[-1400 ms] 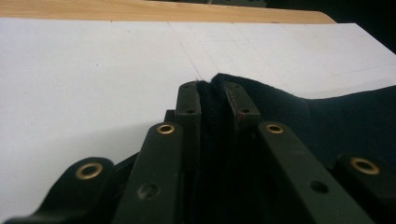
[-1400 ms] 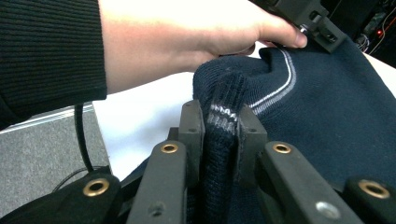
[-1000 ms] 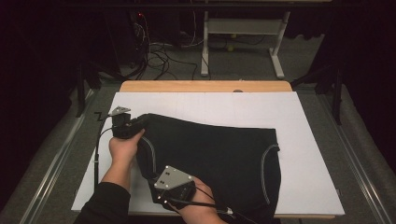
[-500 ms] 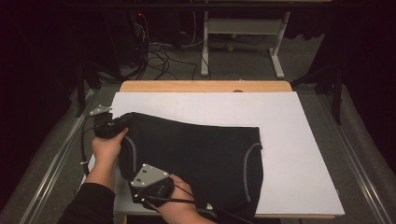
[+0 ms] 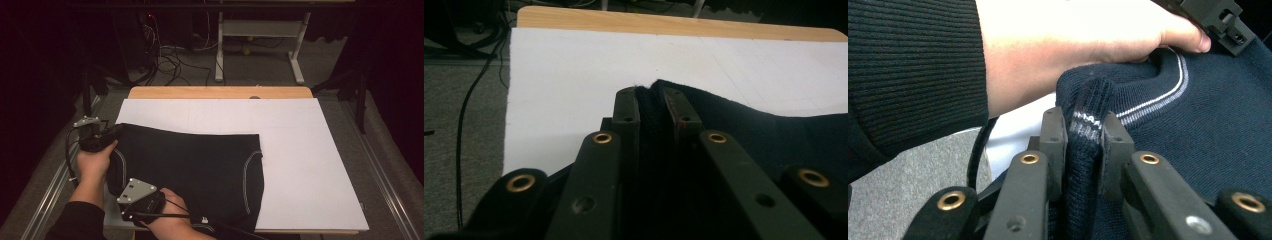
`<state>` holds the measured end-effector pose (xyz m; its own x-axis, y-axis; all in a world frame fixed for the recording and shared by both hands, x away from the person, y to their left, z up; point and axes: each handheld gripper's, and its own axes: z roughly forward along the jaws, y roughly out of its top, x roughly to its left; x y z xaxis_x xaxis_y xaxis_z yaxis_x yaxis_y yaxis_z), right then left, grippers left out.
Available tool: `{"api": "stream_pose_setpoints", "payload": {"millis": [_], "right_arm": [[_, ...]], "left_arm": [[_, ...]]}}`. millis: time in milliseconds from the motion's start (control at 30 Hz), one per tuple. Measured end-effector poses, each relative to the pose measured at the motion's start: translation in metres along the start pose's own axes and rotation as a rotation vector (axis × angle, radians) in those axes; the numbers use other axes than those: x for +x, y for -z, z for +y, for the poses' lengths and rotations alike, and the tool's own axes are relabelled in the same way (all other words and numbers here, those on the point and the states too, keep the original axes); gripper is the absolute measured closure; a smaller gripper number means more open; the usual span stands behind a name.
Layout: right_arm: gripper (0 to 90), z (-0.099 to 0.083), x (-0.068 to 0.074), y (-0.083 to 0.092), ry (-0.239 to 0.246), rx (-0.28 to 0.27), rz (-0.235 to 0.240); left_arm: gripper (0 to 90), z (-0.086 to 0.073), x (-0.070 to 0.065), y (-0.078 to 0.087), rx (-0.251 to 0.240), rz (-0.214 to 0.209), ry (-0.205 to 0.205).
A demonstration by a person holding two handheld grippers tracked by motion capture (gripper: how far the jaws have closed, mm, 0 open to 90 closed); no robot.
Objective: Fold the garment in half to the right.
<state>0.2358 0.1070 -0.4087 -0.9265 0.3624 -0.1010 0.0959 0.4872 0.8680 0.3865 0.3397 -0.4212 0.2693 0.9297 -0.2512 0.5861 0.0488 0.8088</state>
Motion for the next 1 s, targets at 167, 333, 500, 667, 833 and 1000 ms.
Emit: {"api": "stream_pose_setpoints", "payload": {"millis": [167, 333, 500, 667, 833, 1000], "right_arm": [[77.9, 0.001, 0.004, 0.003, 0.013, -0.009, 0.003], [77.9, -0.002, 0.005, 0.012, 0.015, -0.022, 0.007], [77.8, -0.006, 0.001, 0.02, 0.006, -0.044, 0.016], [77.6, -0.01, -0.004, 0.032, -0.002, -0.067, 0.003], [77.7, -0.017, -0.009, 0.042, -0.013, -0.079, 0.0], [77.7, -0.022, -0.016, 0.052, -0.035, -0.097, -0.015]], "left_arm": [[74.6, -0.004, 0.001, 0.008, 0.001, 0.009, 0.009], [74.6, -0.002, -0.008, 0.012, 0.012, 0.004, -0.007], [74.5, 0.0, -0.018, 0.015, 0.009, 0.031, -0.003], [74.3, 0.002, -0.029, 0.015, 0.024, 0.053, -0.026], [74.4, 0.006, -0.039, 0.011, 0.026, 0.05, -0.035], [74.4, 0.012, -0.053, 0.003, 0.025, 0.039, -0.053]]}}
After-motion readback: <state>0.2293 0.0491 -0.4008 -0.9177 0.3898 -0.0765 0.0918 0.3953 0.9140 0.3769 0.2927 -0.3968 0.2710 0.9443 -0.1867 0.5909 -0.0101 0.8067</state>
